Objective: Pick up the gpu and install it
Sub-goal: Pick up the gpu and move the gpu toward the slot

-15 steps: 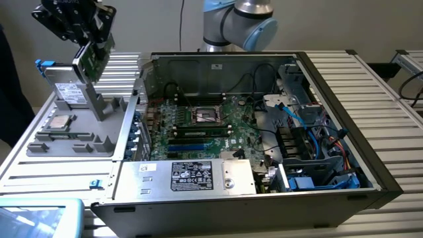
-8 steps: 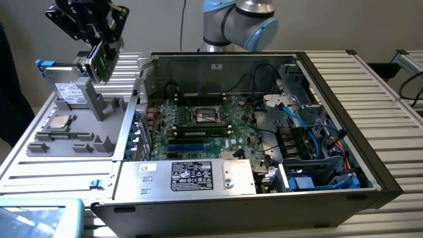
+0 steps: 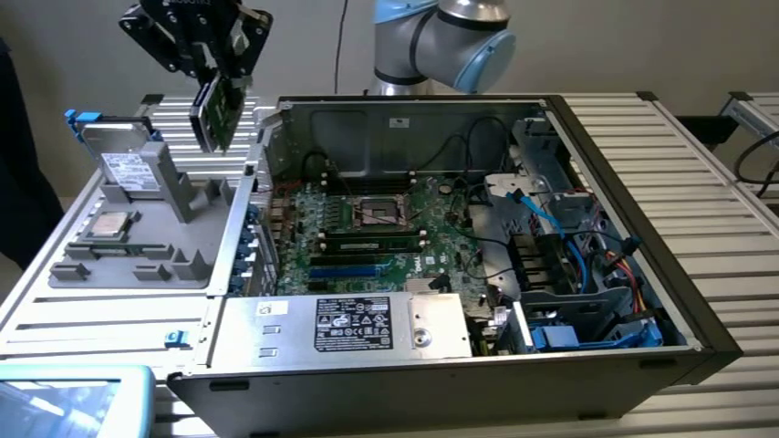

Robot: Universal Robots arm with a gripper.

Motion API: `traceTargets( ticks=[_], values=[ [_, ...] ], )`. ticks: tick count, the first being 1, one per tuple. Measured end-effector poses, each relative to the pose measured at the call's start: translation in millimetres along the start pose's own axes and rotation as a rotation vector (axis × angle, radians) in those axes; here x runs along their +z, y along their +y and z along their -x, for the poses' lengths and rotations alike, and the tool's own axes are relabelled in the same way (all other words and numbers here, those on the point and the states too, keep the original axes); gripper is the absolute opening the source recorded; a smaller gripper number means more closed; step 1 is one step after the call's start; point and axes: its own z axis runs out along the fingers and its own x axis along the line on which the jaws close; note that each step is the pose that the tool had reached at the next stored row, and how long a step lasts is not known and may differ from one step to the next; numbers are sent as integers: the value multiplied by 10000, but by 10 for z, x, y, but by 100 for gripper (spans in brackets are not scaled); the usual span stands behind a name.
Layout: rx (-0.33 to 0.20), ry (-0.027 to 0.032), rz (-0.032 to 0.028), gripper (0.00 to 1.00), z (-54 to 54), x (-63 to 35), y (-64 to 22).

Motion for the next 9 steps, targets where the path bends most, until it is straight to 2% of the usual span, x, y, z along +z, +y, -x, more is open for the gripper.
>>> traceTargets(
  ticks=[4,9],
  values=[
    [10,77,-6,29,157,-19,-2],
    [16,127,-9,29,384,-43,-6]
  ],
)
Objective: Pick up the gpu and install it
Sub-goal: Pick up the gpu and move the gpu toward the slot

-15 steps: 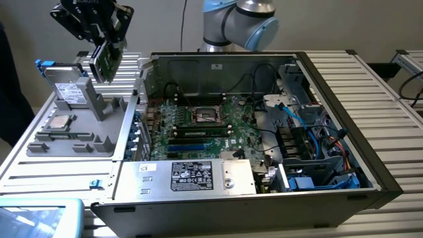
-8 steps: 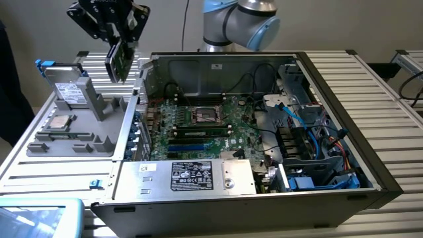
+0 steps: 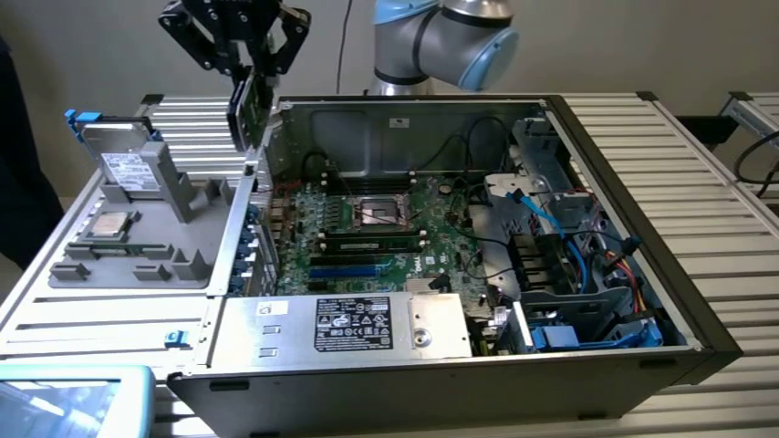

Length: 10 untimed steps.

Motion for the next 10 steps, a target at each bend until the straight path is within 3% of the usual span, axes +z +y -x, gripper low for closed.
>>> traceTargets(
  ticks=[10],
  values=[
    [5,30,-2,29,452,-29,4]
  ],
)
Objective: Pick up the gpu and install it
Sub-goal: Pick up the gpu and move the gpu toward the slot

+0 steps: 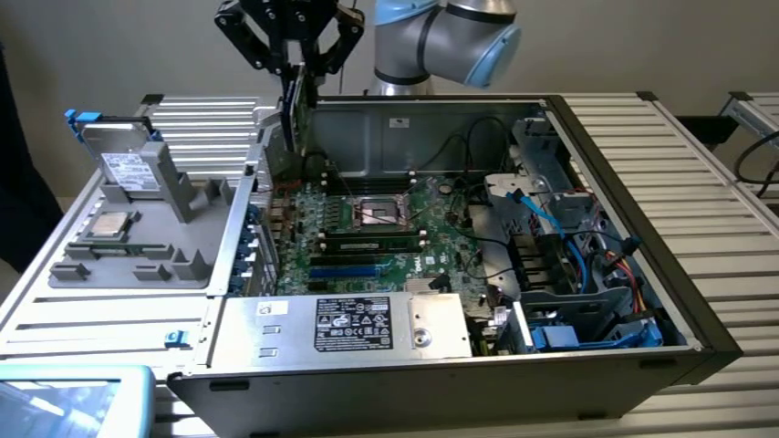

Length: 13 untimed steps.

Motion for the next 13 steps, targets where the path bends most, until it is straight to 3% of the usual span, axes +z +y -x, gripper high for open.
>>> traceTargets(
  ticks=[9,13],
  values=[
    [1,2,0,29,411,-16,20],
    [1,6,-2,29,585,-29,-19]
  ],
)
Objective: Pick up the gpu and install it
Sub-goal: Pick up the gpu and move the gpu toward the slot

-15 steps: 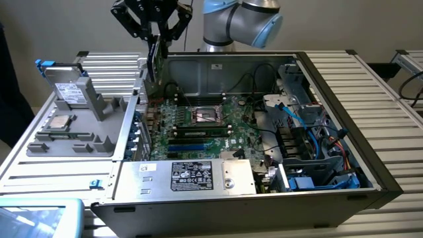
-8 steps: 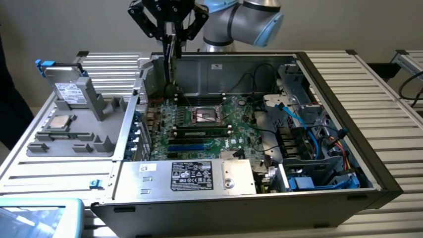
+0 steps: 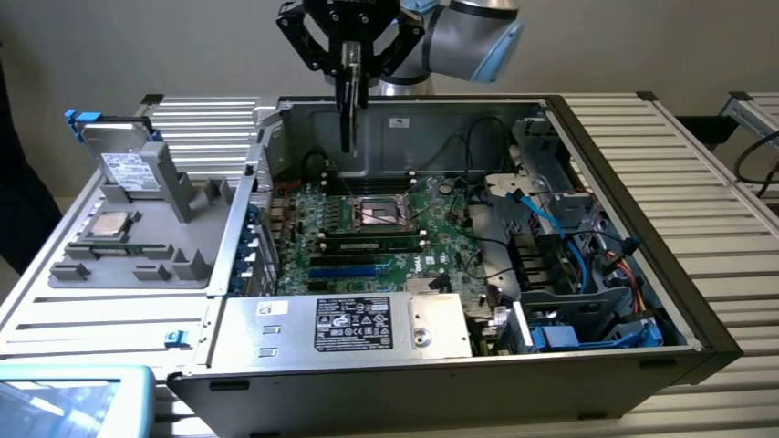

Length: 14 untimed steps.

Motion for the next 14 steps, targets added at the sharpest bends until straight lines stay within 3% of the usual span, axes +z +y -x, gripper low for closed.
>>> traceTargets(
  ticks=[14],
  values=[
    [3,12,1,29,628,-36,-75]
  ],
)
